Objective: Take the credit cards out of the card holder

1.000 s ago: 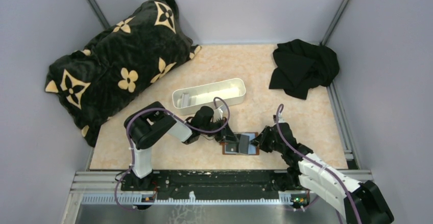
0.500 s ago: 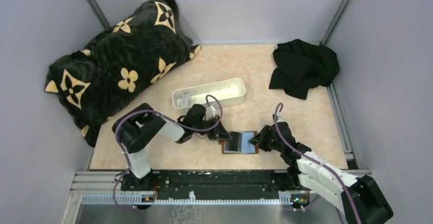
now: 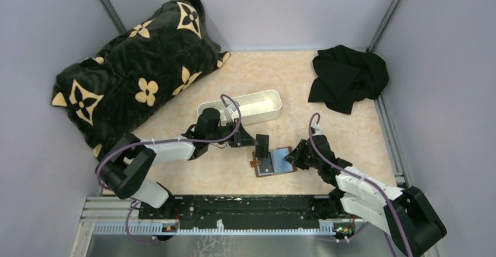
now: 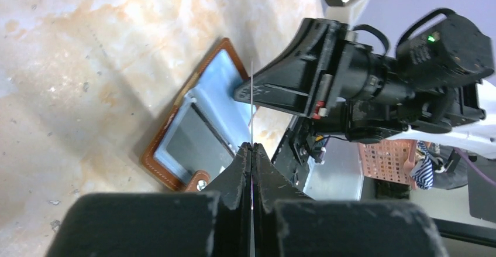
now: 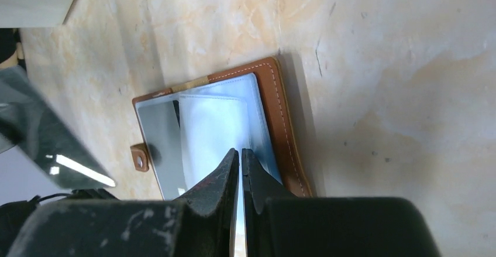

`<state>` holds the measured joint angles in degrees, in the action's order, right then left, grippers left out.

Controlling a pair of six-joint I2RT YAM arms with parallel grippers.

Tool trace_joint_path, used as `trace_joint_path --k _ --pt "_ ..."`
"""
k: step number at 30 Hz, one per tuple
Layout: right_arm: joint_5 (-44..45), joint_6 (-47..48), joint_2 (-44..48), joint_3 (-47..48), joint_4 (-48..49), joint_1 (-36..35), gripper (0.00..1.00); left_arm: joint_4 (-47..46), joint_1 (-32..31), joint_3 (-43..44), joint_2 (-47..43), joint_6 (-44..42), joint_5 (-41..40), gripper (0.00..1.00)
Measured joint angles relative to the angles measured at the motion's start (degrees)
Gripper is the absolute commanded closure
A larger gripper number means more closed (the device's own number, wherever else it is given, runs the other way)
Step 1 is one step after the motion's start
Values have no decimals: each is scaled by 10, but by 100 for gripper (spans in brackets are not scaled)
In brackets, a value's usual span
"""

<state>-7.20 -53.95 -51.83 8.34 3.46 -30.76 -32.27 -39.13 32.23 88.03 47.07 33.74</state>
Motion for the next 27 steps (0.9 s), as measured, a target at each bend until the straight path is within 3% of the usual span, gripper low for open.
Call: trace_joint_path --k 5,9,15,27 --pt "27 28 -23 41 -35 -1 94 16 3 0 -60 -14 -2 100" --pt "65 58 28 85 -106 -5 94 19 5 0 -112 -25 -9 100" --pt "70 105 55 176 -155 -12 94 -56 30 -52 -165 -12 -9 100" --pt "74 57 -75 150 -92 -187 94 -103 60 -100 -210 9 -7 100"
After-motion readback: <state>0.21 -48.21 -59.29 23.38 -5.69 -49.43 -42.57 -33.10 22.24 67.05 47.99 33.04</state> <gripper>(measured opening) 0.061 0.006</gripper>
